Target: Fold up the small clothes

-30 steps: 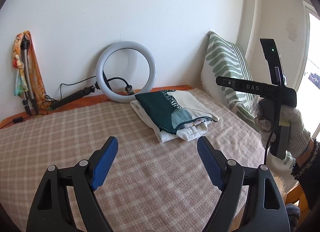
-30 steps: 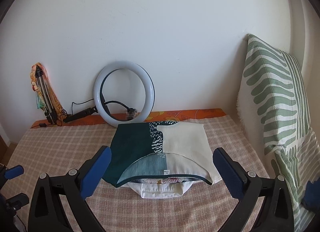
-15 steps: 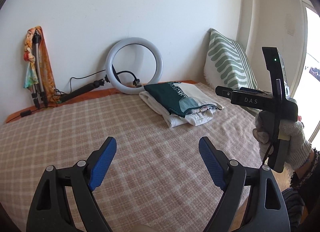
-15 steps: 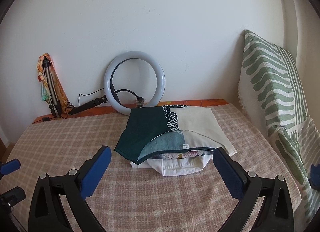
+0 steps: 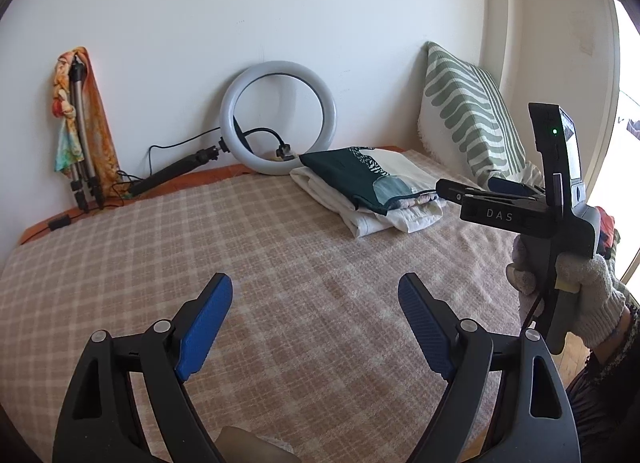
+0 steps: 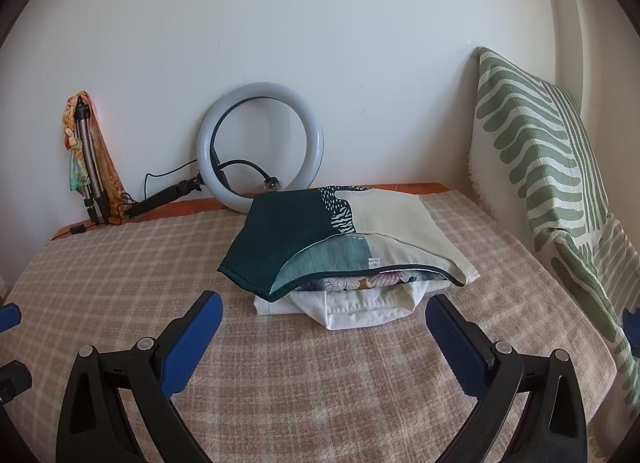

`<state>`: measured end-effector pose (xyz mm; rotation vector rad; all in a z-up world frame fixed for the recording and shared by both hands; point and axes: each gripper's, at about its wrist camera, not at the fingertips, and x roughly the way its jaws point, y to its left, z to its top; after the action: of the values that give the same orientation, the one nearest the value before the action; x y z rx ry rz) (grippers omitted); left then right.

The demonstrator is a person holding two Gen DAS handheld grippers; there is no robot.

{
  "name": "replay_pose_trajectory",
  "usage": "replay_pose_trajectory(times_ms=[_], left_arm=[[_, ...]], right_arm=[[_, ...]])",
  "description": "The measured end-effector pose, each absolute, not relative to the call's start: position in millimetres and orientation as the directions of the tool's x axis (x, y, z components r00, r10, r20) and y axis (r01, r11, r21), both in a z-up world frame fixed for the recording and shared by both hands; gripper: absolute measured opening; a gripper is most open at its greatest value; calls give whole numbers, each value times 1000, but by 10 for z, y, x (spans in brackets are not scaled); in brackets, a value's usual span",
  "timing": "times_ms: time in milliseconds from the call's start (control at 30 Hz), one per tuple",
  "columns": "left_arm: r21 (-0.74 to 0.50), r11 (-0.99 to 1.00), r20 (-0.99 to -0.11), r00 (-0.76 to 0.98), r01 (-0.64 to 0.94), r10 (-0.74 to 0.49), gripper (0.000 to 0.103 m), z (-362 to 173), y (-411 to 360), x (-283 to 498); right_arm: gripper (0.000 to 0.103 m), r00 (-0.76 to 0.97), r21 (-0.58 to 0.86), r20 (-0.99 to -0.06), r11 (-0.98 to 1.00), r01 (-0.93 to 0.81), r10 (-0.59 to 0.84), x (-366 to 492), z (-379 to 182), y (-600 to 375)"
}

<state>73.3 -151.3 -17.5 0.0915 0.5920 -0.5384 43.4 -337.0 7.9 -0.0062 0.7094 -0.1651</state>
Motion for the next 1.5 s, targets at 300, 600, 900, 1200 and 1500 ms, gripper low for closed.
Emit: replay_pose_trajectory(times_ms=[300,600,900,1200,1500], left_arm=[[-30,881,-542,733,472,-411,99,-200,-1479,721],[-16,882,-549,733,471,-402,100,-220,-1498,709],[-2,880,-541,740,474,-400,101,-196,-1485,659],[-9,878,-541,736,478,-406,102,-181,-1469,652],[-6,877,-543,735,480,-406,102,-176,-1477,640]], right_arm=[[103,761,-56,-629,986,159,-159,455,120,-3403],[103,777,-42,-609,985,170,-161,420,212,-3403],[103,789,-39,-595,986,164,-154,420,265,-3349],[103,792,-45,-590,986,161,-156,405,289,-3332],[103,793,-48,-589,987,155,-154,401,299,-3318]])
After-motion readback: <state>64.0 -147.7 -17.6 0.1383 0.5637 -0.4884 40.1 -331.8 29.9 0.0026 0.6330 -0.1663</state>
